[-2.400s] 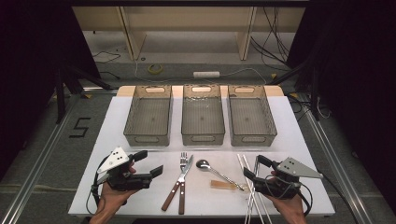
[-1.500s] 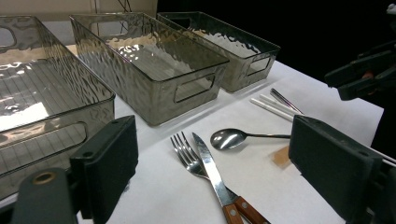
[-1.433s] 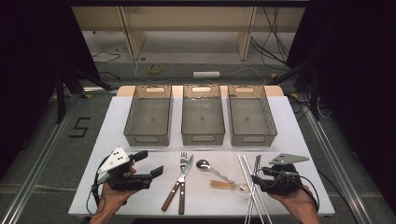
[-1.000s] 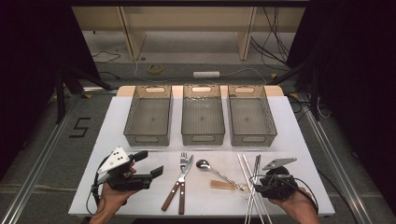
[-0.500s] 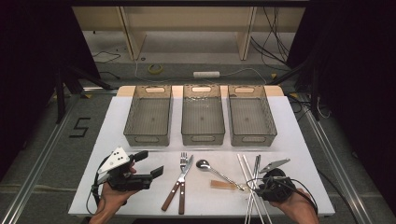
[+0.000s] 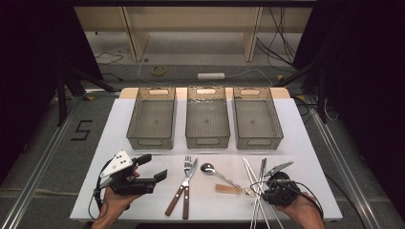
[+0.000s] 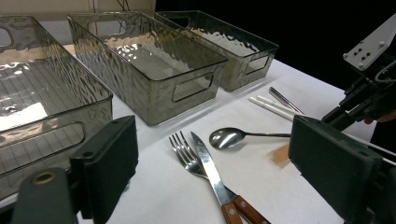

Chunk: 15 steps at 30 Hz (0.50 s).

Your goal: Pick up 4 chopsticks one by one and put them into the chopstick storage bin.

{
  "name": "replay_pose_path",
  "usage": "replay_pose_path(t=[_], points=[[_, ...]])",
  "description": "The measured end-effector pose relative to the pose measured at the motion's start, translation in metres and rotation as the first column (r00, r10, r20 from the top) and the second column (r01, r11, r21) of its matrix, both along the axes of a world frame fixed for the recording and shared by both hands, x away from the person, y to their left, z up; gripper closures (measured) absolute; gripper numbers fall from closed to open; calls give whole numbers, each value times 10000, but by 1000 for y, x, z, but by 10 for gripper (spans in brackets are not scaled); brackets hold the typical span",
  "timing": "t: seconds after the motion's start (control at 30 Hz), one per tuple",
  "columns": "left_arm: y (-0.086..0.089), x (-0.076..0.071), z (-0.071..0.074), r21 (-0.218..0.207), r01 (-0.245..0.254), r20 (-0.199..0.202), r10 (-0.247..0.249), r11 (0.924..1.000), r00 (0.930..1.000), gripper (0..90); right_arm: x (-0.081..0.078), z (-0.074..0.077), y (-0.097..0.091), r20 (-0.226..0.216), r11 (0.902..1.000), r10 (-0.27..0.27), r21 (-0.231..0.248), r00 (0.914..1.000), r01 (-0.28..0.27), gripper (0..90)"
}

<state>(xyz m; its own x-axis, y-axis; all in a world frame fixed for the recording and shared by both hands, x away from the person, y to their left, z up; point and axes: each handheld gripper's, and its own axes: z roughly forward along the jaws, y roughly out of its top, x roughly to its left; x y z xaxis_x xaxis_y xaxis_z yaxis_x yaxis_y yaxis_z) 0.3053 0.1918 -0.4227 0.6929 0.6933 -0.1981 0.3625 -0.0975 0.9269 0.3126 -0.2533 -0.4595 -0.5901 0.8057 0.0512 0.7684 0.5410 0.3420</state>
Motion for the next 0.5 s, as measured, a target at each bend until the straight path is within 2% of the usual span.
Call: replay_pose_path(t=[0.27, 0.5], points=[[0, 0, 0, -11, 7, -7, -7, 10000, 10000, 152, 2, -1, -5, -53, 9991, -335, 260, 9994, 336, 834], [0, 0, 0, -3, 16, -2, -16, 10000, 10000, 153, 3, -2, -7, -17, 9984, -407, 384, 9992, 408, 852]])
